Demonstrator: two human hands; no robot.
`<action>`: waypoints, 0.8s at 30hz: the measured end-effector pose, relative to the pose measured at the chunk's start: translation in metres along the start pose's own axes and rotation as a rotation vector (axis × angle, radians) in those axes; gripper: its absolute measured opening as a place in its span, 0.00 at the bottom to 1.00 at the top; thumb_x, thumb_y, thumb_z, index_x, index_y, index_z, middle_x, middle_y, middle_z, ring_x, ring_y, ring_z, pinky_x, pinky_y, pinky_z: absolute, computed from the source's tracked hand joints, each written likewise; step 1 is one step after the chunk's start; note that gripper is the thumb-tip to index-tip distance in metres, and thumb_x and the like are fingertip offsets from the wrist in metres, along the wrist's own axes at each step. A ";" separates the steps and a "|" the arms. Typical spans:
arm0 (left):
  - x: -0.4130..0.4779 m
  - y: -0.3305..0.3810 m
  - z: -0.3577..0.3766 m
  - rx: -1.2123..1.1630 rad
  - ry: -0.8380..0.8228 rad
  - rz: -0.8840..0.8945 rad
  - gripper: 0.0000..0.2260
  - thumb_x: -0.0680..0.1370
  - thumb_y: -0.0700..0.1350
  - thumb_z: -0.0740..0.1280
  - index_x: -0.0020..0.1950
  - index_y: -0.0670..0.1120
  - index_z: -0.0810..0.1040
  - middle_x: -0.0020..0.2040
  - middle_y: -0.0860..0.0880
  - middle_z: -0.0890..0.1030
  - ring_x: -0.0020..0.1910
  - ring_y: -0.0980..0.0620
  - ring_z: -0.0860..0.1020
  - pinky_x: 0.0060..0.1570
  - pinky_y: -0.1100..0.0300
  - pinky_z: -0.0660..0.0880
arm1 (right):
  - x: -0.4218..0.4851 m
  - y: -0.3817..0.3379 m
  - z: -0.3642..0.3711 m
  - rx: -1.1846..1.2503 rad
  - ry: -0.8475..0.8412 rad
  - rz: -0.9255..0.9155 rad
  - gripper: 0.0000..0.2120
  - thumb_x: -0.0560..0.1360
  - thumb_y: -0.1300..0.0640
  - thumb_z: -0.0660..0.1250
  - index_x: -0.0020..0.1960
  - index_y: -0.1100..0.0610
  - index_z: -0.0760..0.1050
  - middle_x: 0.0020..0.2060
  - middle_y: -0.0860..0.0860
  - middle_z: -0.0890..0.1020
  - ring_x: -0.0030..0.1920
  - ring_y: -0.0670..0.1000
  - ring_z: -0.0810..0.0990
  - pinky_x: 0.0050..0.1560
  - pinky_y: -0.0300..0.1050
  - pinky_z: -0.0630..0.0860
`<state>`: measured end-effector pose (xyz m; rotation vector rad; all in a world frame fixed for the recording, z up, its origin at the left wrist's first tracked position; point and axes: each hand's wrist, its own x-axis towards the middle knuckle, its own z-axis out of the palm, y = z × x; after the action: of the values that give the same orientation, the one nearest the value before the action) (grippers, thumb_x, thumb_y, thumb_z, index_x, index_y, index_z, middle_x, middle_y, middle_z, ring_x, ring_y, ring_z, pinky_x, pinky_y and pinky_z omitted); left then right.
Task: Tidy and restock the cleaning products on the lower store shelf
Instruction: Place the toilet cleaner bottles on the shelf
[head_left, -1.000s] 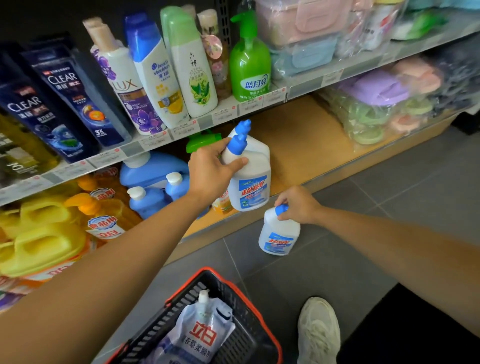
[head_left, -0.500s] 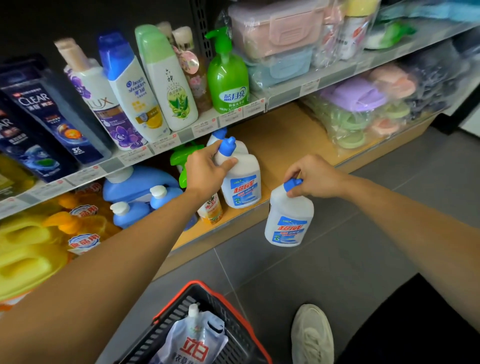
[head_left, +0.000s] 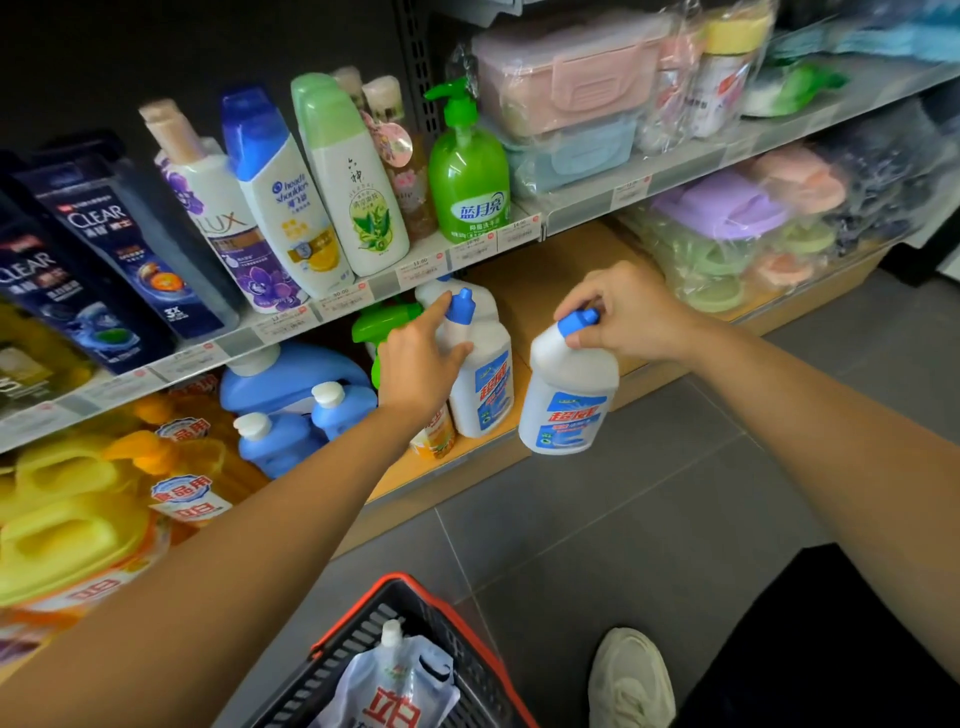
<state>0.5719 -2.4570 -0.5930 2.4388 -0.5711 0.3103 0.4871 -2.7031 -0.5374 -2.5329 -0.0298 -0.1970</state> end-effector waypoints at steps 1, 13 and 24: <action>-0.003 -0.002 -0.005 0.002 0.042 0.005 0.27 0.76 0.47 0.75 0.74 0.50 0.74 0.50 0.44 0.86 0.47 0.44 0.83 0.46 0.52 0.75 | 0.003 -0.004 -0.001 -0.011 0.008 -0.026 0.13 0.67 0.60 0.80 0.51 0.53 0.85 0.41 0.41 0.80 0.40 0.36 0.76 0.41 0.26 0.67; -0.065 -0.006 0.051 -0.319 -0.150 -0.097 0.32 0.69 0.52 0.80 0.70 0.51 0.73 0.62 0.52 0.81 0.58 0.52 0.79 0.54 0.52 0.79 | 0.037 -0.043 0.024 0.030 -0.069 -0.148 0.13 0.70 0.63 0.76 0.54 0.57 0.84 0.46 0.49 0.79 0.41 0.44 0.76 0.46 0.38 0.71; -0.061 -0.009 0.079 -0.331 0.053 -0.216 0.28 0.70 0.52 0.79 0.66 0.52 0.72 0.57 0.53 0.82 0.54 0.53 0.80 0.51 0.53 0.79 | 0.046 -0.041 0.038 0.238 -0.021 -0.130 0.14 0.67 0.66 0.78 0.51 0.57 0.84 0.42 0.46 0.83 0.44 0.51 0.83 0.48 0.44 0.80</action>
<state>0.5289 -2.4792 -0.6808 2.1399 -0.3033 0.1740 0.5356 -2.6487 -0.5386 -2.2967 -0.2136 -0.2050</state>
